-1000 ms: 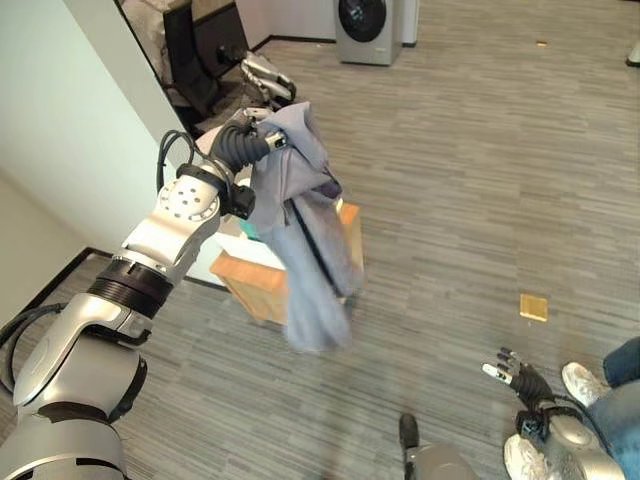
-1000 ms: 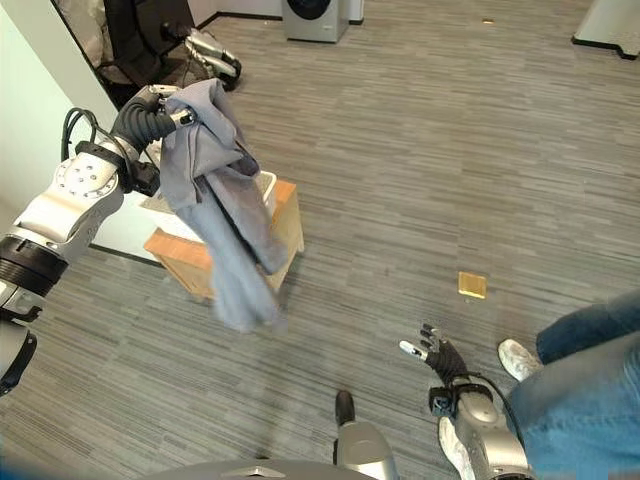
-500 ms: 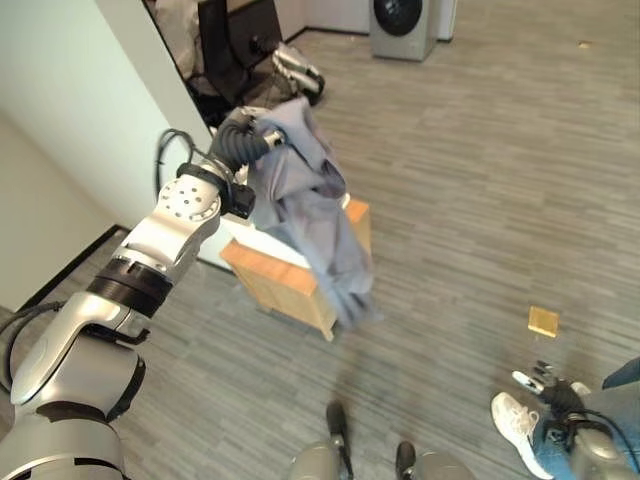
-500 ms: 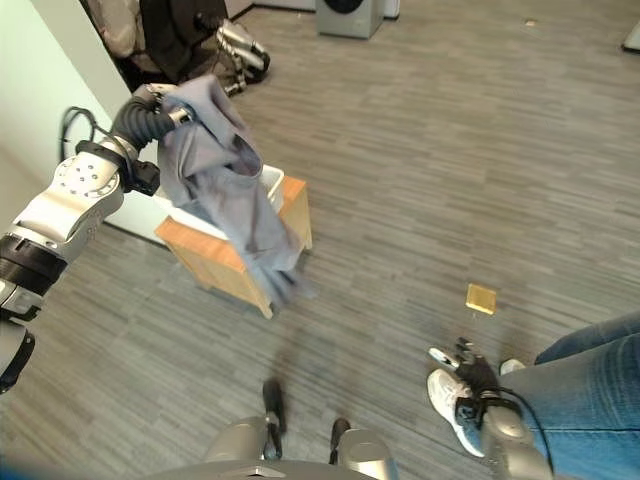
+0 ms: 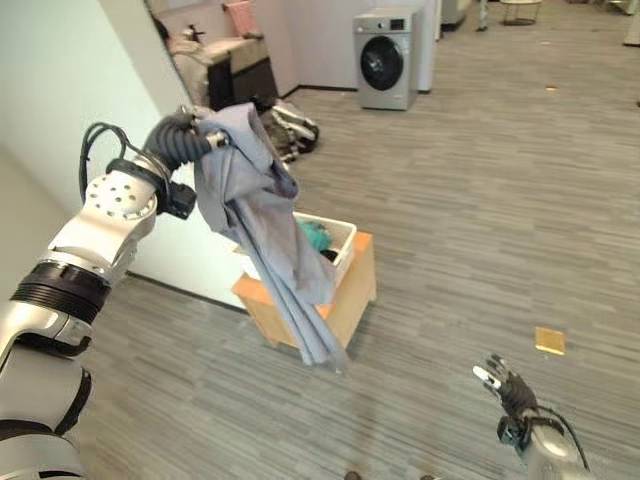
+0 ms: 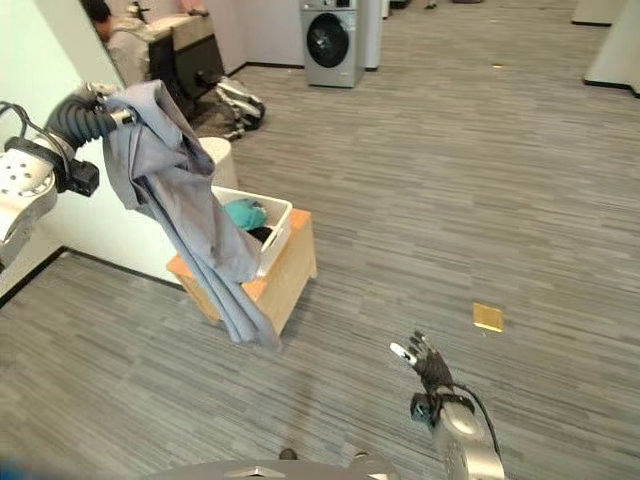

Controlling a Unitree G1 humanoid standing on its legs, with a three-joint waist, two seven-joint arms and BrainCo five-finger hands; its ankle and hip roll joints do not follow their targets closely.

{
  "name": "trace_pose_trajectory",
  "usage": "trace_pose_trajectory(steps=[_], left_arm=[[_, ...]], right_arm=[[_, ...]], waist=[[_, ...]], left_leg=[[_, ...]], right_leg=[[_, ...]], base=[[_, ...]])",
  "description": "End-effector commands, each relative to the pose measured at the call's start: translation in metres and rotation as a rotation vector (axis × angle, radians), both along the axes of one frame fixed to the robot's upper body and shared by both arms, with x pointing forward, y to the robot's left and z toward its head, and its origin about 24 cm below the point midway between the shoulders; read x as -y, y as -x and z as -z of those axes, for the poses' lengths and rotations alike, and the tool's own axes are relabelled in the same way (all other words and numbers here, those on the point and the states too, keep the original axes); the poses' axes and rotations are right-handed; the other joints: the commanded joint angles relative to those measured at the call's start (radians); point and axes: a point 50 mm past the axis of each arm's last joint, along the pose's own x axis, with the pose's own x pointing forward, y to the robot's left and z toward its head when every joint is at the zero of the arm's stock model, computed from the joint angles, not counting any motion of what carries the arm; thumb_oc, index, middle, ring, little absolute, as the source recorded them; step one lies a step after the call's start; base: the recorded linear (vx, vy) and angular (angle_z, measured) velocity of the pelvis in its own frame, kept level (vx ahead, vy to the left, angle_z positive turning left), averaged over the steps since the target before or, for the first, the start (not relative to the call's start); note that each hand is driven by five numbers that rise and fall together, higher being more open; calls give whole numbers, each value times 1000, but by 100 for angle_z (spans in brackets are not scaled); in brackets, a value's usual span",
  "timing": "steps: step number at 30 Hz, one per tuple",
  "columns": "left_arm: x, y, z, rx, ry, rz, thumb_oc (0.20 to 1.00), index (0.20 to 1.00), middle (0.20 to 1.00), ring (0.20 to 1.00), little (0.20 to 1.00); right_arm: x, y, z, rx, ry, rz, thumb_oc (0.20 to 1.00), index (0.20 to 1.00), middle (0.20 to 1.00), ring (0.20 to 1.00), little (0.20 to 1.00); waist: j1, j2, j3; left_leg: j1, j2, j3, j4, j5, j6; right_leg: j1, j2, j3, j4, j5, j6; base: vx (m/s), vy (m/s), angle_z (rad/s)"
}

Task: Pick up bed clothes into laundry basket.

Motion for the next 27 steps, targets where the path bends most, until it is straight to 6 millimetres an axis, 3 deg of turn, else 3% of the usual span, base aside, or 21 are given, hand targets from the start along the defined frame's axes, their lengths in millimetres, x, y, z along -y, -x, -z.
trace_pose_trajectory(steps=[1,3,4,9,14,16,18,20,21,22,24,26,27], left_arm=[[-43,32,-84,324,28,-174,200,200,200,200,200],[-58,41,-84,327,10,-227,200,200,200,200,200],[-74,50,-78,320,33,-274,200,200,200,200,200],[-107,68,-57,296,122,-373,200,200,200,200,200],[-109,71,-56,291,108,-377,200,200,200,200,200],[-105,69,-59,295,91,-363,200,200,200,200,200],[-99,65,-59,278,56,-345,200,200,200,200,200],[-95,62,-59,278,52,-332,200,200,200,200,200],[-95,62,-59,278,55,-333,200,200,200,200,200],[-95,61,-57,274,57,-336,200,200,200,200,200],[-98,62,-55,264,55,-348,200,200,200,200,200],[-100,61,-50,246,58,-355,200,200,200,200,200],[-99,60,-47,239,59,-348,200,200,200,200,200]], right_arm=[[3,-12,-19,121,5,-10,1000,1000,1000,1000,1000],[1,-13,-19,128,-15,-3,1000,1000,1000,1000,1000],[0,-12,-17,123,-25,-1,1000,1000,1000,1000,1000],[-7,-15,-18,127,-36,-46,1000,1000,1000,1000,1000],[-12,-22,-21,142,-23,-92,1000,1000,1000,1000,1000],[-14,-27,-24,154,-15,-110,1000,1000,1000,1000,1000],[-14,-25,-24,157,-11,-112,1000,1000,1000,1000,1000],[-13,-23,-24,156,-9,-107,1000,1000,1000,1000,1000],[-13,-23,-24,156,-5,-106,1000,1000,1000,1000,1000],[-13,-22,-23,152,2,-109,1000,1000,1000,1000,1000],[-12,-20,-22,144,8,-104,1000,1000,1000,1000,1000],[-10,-16,-19,129,1,-96,1000,1000,1000,1000,1000],[-8,-14,-19,123,-3,-91,1000,1000,1000,1000,1000]], waist=[[24,-37,30],[31,-44,32],[42,-54,33],[58,-78,34],[68,-87,34],[73,-87,46],[57,-77,77],[35,-54,98],[30,-36,115],[22,-21,136],[20,-16,141],[2,-15,136],[-12,-20,137]], left_leg=[[12,37,-53,10,-43,-34],[13,36,-52,9,-46,-32],[13,35,-51,7,-49,-30],[9,35,-42,6,-60,-26],[6,34,-29,6,-72,-17],[8,34,-25,9,-78,-4],[33,11,-41,19,-98,28],[48,8,-52,22,-100,49],[55,19,-44,25,-102,58],[67,27,-39,29,-109,63],[71,28,-41,33,-118,62],[92,22,-57,25,-130,57],[115,14,-65,15,-142,49]], right_leg=[[34,-104,-103,6,-10,88],[37,-106,-104,2,-7,92],[41,-107,-107,-6,-4,95],[43,-107,-102,-26,10,103],[34,-114,-93,-16,19,116],[7,-132,-76,58,16,122],[-71,-187,-35,266,113,143],[-138,-210,12,414,215,135],[-176,-229,4,495,226,130],[-220,-236,18,580,194,127],[-247,-226,24,581,169,129],[-286,-171,19,505,134,121],[-311,-119,1,419,91,113]], base=[[28,89,12],[27,53,6],[33,38,6],[38,38,3],[28,55,-5],[16,130,-37],[49,213,-40],[24,217,8],[5,196,18],[-8,127,12],[69,54,-4],[209,28,-3],[390,-62,-4]])
